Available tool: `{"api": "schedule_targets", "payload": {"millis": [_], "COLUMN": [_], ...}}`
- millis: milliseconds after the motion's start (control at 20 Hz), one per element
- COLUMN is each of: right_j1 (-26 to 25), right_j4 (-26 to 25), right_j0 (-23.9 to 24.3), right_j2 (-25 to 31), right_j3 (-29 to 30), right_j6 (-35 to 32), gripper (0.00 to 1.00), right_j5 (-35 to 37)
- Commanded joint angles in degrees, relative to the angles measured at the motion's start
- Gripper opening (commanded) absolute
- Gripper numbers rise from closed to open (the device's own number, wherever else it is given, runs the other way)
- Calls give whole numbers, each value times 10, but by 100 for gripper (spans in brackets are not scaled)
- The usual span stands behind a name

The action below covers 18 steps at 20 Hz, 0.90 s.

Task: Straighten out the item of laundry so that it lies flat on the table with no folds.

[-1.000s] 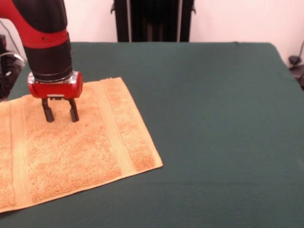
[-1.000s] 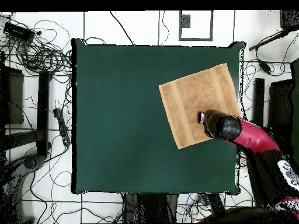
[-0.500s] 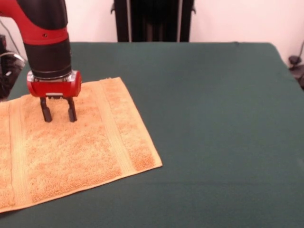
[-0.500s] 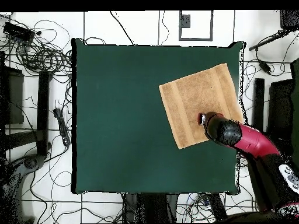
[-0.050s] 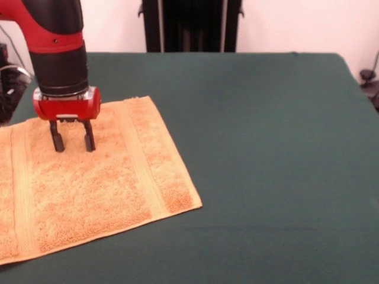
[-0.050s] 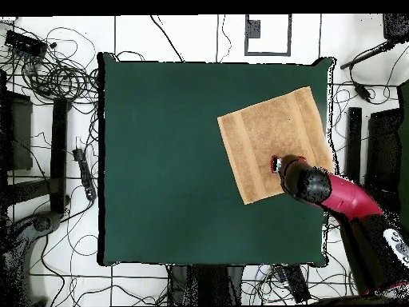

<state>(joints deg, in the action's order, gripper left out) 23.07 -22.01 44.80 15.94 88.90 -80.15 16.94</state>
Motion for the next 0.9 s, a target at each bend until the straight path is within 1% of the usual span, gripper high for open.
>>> {"api": "schedule_targets", "payload": {"millis": [50,300,450,750,900], "right_j1": [-72,-77,-74,-56,-57], "right_j4": [-54,-48,-35,23,44], "right_j0": [-19,-28,-38,-99,-118], "right_j2": [-24,-30,-31,-48,-55], "right_j3": [99,100,105,110,109], "right_j6": [-48,-54,-66,-126,-135], "gripper": [100,100,100,100,100], "right_j5": [-16,-21,-18,12,21]}}
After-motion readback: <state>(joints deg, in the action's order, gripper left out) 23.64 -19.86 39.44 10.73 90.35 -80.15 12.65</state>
